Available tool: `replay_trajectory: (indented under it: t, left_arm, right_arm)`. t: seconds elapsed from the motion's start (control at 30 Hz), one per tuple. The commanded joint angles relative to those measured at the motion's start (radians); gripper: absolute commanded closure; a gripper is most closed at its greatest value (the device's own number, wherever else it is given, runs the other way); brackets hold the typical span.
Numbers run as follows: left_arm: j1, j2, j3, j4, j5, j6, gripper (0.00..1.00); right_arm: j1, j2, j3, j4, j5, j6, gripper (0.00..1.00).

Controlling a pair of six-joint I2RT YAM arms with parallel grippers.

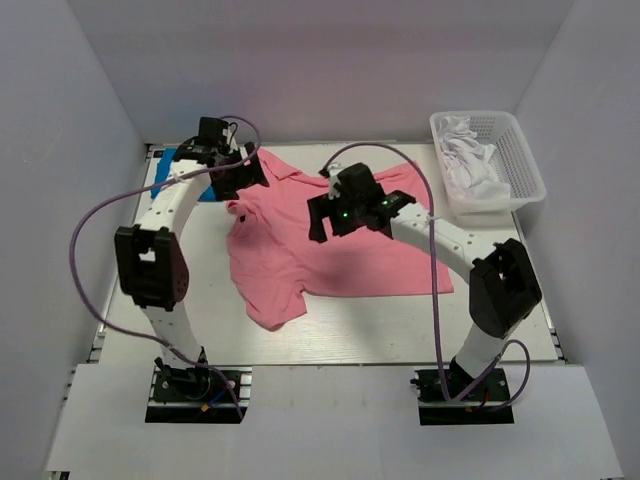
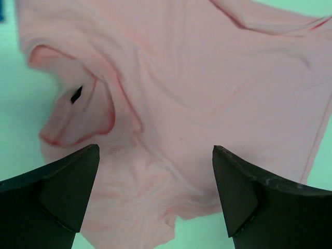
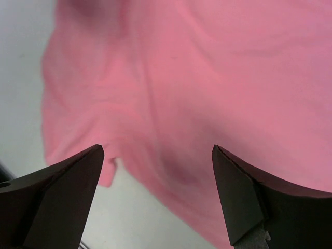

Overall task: Fold and stack the t-shirts
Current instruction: Flatten out the tshirt

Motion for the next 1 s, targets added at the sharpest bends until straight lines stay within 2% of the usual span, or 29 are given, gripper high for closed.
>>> replay_trajectory:
  t: [0.0, 0.1, 0.17, 0.2, 0.33, 0.43, 0.6, 0.73, 0.8, 0.83, 0.97]
  left_arm:
    - [-0.002, -0.21, -0.104, -0.101, -0.083, -0.063, 0.0]
    - [-0.002, -0.336, -0.375, -0.147, -0.099, -0.115, 0.0]
    - [-0.002, -0.474, -0.486, -0.179, -0.099, -0.143, 0.0]
    - [-0.002, -0.52, -0.596, -0.179, -0.065, -0.172, 0.0]
    - [-0.002, -0.746, -0.828, -0.245, -0.009, -0.255, 0.0]
    - [-0.002, -0.872, -0.976, -0.245, 0.007, -0.304, 0.06]
    - [-0.002, -0.86, -1.1, -0.103, 0.091, -0.313, 0.31]
    - [-0.011, -0.783, -1.1, -0.025, 0.082, -0.293, 0.46]
    - [-0.02, -0.759, -1.115, 0.024, 0.091, -0.284, 0.5]
    - [-0.021, -0.759, -1.125, 0.035, 0.091, -0.284, 0.57]
    - [-0.03, -0.699, -1.158, 0.06, 0.071, -0.275, 0.57]
  right_arm:
    - [-0.055, 0.028, 0.023, -0.061, 0.028, 0.081, 0.1]
    - [-0.086, 0.059, 0.038, -0.081, 0.032, 0.082, 0.1]
    - [-0.13, 0.06, 0.031, -0.084, 0.037, 0.115, 0.1]
    - [-0.14, 0.06, 0.02, -0.081, 0.036, 0.125, 0.1]
    - [-0.216, 0.033, -0.033, -0.089, 0.02, 0.187, 0.1]
    - [-0.287, -0.024, -0.105, -0.075, 0.052, 0.227, 0.1]
    - [-0.393, -0.075, -0.153, -0.126, 0.072, 0.294, 0.1]
    - [-0.462, -0.136, -0.263, -0.134, 0.097, 0.317, 0.1]
    - [-0.489, -0.187, -0.325, -0.149, 0.109, 0.329, 0.1]
    - [-0.506, -0.2, -0.337, -0.147, 0.117, 0.331, 0.1]
    - [-0.566, -0.294, -0.428, -0.161, 0.129, 0.334, 0.1]
